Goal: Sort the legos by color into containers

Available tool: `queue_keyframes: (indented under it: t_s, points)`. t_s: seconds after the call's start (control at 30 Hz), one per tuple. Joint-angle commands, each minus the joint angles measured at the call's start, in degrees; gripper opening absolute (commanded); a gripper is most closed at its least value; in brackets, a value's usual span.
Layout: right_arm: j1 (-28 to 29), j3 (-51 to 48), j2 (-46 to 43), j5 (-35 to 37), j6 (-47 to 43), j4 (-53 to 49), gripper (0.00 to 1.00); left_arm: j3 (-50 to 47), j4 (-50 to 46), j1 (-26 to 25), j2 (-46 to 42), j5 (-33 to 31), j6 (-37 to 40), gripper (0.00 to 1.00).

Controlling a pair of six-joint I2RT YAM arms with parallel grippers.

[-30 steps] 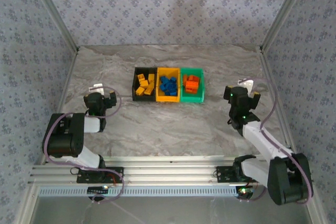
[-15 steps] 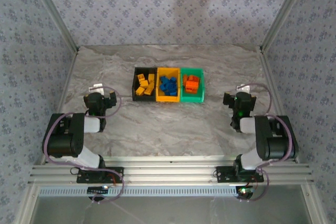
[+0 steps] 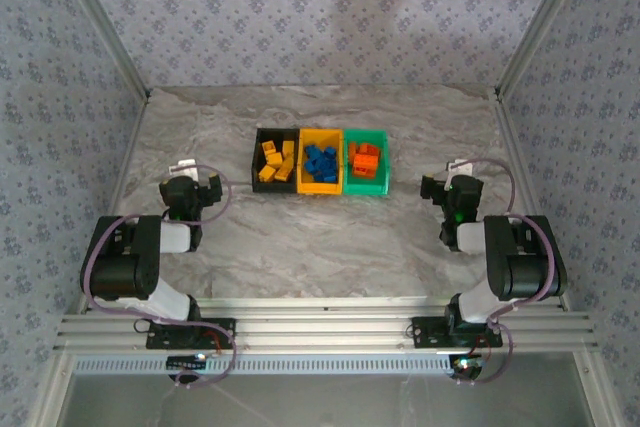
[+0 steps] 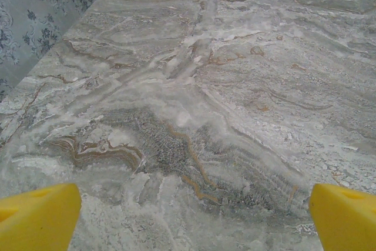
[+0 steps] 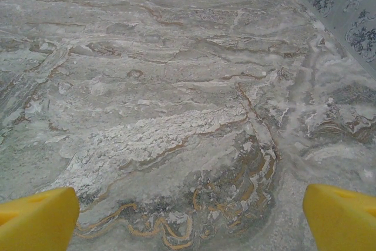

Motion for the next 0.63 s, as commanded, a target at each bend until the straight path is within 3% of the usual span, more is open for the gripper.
queue_keyframes:
  t_s: [0.0, 0.6]
  points:
    - [-0.12, 0.56, -0.29, -0.44, -0.56, 1.55, 1.0, 1.11, 1.24, 0.17, -0.31, 0.65, -0.64, 0.99]
    - [-0.13, 0.54, -0.29, -0.37, -0.56, 1.56, 1.0, 1.29, 1.1, -0.17, -0.16, 0.74, -0.18, 1.0]
